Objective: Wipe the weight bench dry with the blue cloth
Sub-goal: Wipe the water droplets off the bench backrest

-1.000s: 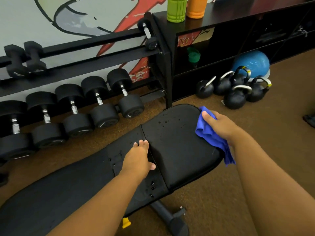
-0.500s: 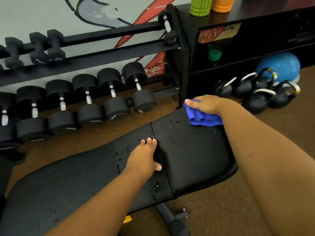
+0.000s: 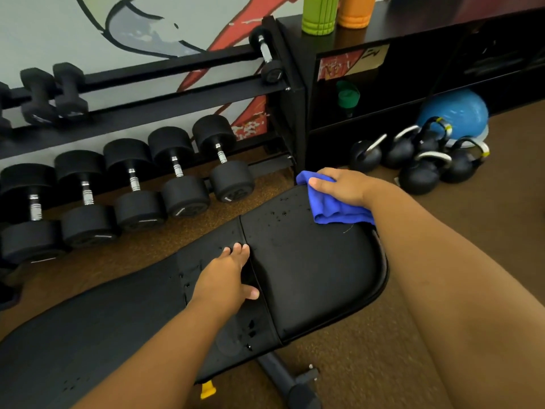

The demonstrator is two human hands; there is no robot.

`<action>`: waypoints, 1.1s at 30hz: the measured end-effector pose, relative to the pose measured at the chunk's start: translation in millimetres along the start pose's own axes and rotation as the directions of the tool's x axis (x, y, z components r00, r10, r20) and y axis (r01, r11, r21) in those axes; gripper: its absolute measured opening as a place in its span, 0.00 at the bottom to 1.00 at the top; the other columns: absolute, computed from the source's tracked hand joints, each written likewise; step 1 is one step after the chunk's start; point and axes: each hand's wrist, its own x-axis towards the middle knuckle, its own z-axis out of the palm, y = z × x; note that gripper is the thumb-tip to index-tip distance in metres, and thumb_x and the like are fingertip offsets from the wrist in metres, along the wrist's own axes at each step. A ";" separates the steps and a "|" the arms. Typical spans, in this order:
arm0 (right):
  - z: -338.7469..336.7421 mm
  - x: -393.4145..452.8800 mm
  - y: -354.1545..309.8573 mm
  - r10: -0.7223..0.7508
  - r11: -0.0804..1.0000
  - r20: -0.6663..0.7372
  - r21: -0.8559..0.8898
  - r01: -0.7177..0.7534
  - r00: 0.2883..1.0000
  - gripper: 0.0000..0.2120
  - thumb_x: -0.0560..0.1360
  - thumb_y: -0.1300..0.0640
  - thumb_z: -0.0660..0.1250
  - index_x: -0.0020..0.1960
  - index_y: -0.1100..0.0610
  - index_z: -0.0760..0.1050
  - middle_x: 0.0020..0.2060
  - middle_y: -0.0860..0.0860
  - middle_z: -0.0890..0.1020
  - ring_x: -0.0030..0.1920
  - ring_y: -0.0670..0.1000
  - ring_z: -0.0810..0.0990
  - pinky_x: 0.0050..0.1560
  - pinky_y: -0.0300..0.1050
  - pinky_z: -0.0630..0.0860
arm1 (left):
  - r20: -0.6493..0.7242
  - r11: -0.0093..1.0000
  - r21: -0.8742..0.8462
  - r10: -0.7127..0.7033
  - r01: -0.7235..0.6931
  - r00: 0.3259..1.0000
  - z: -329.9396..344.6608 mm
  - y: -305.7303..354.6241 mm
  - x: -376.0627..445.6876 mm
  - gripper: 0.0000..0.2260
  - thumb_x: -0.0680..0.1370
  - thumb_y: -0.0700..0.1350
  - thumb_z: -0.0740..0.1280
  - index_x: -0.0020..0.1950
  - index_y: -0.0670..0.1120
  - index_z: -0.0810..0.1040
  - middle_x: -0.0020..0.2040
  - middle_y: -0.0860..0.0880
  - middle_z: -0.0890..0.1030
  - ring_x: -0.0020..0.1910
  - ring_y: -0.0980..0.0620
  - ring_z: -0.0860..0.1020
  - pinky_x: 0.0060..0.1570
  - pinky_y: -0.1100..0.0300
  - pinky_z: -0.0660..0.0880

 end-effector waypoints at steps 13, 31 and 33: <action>63.1 17.8 -63.9 -0.141 0.586 0.007 -0.805 0.089 0.990 0.30 0.76 0.31 0.43 0.73 0.41 0.62 0.73 0.47 0.65 0.72 0.59 0.61 0.65 0.71 0.56 | 0.000 1.000 -0.030 -0.007 0.007 1.000 -0.6 1.6 4.2 0.43 0.74 0.48 0.72 0.79 0.51 0.46 0.79 0.53 0.47 0.78 0.51 0.47 0.72 0.56 0.61; 94.9 16.2 -79.6 -0.182 0.573 -0.122 -0.819 0.004 0.976 0.27 0.77 0.34 0.44 0.64 0.45 0.71 0.62 0.51 0.76 0.63 0.59 0.69 0.62 0.68 0.56 | -0.059 0.990 -0.139 -0.004 -0.004 0.998 5.1 0.1 -1.3 0.43 0.74 0.45 0.72 0.79 0.50 0.46 0.79 0.53 0.46 0.78 0.53 0.46 0.72 0.58 0.60; 103.5 13.3 -78.0 -0.261 0.557 -0.095 -0.828 0.070 0.961 0.27 0.78 0.35 0.44 0.67 0.45 0.70 0.64 0.51 0.75 0.64 0.59 0.68 0.64 0.69 0.54 | -0.090 0.985 -0.174 0.001 -0.016 0.996 7.0 1.2 -3.2 0.43 0.73 0.44 0.73 0.79 0.48 0.46 0.79 0.52 0.47 0.78 0.54 0.46 0.72 0.59 0.56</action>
